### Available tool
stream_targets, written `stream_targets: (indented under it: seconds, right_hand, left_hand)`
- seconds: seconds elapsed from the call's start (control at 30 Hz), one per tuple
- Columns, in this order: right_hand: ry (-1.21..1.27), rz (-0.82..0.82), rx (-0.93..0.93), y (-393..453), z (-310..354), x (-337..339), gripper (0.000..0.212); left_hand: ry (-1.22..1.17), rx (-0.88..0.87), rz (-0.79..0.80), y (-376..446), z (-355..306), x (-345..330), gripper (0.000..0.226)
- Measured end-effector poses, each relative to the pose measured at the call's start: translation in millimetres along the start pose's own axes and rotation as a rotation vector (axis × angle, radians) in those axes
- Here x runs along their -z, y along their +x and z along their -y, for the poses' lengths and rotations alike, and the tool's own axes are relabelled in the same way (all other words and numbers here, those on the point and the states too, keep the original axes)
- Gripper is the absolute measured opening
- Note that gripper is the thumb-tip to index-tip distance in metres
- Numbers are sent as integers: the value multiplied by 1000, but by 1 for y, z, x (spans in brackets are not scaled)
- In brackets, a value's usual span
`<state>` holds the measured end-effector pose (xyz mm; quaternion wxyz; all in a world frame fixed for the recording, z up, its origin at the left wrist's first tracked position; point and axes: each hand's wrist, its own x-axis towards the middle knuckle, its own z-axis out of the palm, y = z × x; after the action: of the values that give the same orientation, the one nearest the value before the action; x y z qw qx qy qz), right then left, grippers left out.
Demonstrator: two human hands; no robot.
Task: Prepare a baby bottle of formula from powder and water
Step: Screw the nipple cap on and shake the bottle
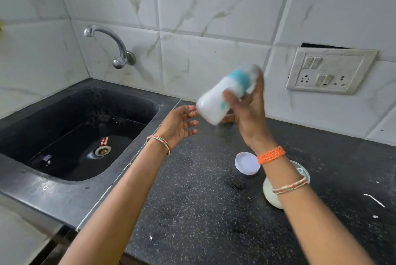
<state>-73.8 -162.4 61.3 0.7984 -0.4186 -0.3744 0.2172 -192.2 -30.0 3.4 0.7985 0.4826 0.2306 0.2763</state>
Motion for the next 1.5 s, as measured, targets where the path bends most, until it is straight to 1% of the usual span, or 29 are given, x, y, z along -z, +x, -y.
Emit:
stream_targets:
  seconds: [0.03, 0.07, 0.13, 0.17, 0.2, 0.23, 0.3, 0.33, 0.4, 0.47, 0.53, 0.63, 0.7, 0.77, 0.83, 0.93, 1.0, 1.03, 1.07, 1.13, 1.17, 1.2, 1.23, 1.3, 1.33, 1.4, 1.43, 1.47, 1.5]
  right_hand:
    - [-90, 64, 7, -3, 1, 2, 94]
    - [-72, 12, 27, -1, 1, 4, 90]
    - [189, -290, 60, 6, 3, 9, 78]
    - [277, -370, 74, 10, 1, 14, 77]
    - [266, -353, 50, 9, 1, 15, 81]
    - [153, -246, 3, 3, -2, 16, 88]
    - [-148, 0, -58, -11, -14, 21, 93]
    - [-203, 44, -64, -16, -18, 23, 93]
    - [-193, 54, -47, -16, -24, 25, 94]
    - [-266, 122, -22, -14, -27, 24, 96]
    - [-335, 190, -54, -12, -31, 28, 94]
    - [-428, 224, -149, -10, -30, 33, 86]
    - [-508, 196, -180, -8, -28, 33, 93]
    - [-543, 160, -163, -9, -33, 31, 106]
    - [-608, 105, -88, -9, -40, 31, 112]
    - [-657, 78, -63, -4, -43, 33, 105]
    - [-607, 50, -80, -1, -34, 34, 97]
    - [-513, -32, -68, 2, -28, 36, 94]
    - [-354, -181, -37, 4, -21, 38, 90]
    - [116, -560, 66, 9, -7, 42, 82]
    - [279, -662, 99, 8, -3, 45, 77]
    - [316, -647, 70, 8, -2, 45, 73]
    - [236, -521, -2, 4, 0, 44, 70]
    - [28, -213, -140, -6, -3, 39, 68]
    - [9, -216, -144, -7, -4, 37, 69]
    - [215, -444, -63, -2, -3, 32, 66]
    - [304, -512, -31, 3, -5, 32, 63]
    - [313, -483, -41, 6, -6, 29, 61]
    - [219, -368, -80, 7, -7, 25, 63]
  left_hand:
    - [5, 5, 1, 1, 2, 0, 11]
    - [6, 7, 8, 1, 0, 0, 10]
    - [-21, -9, 29, 1, -4, -1, 10]
    - [-41, -18, 44, 1, -4, -1, 10]
    - [-44, -15, 66, 0, -4, -2, 11]
    - [-18, 8, 99, -1, -4, -3, 14]
    - [77, 111, 218, 0, -2, -4, 28]
    - [124, 188, 288, -1, -2, -5, 38]
    - [158, 330, 429, -5, 2, -8, 56]
    - [115, 403, 505, -9, 6, -11, 61]
    - [27, 407, 471, -10, 11, -10, 57]
    - [-116, 348, 363, -8, 18, -3, 48]
    - [-167, 290, 294, -6, 23, 0, 46]
    - [-139, 243, 262, -5, 25, -3, 43]
    - [-97, 214, 270, -7, 27, -8, 33]
    - [-67, 201, 311, -9, 28, -9, 31]
    - [-46, 200, 377, -10, 28, -6, 39]
    - [-39, 195, 407, -9, 27, -4, 46]
    - [-34, 188, 419, -9, 25, -1, 52]
    - [-25, 174, 387, -6, 20, 6, 55]
    - [-21, 175, 362, -5, 18, 10, 54]
    - [-18, 178, 341, -4, 16, 14, 51]
    - [-14, 187, 328, -4, 16, 17, 48]
    - [-7, 201, 306, -2, 18, 21, 44]
    - [-5, 200, 294, -2, 20, 22, 43]
    - [-12, 182, 271, 0, 21, 23, 44]
    - [-22, 179, 263, 0, 22, 23, 45]
    - [-30, 185, 256, 0, 23, 23, 46]
    - [-31, 192, 248, 1, 25, 23, 46]
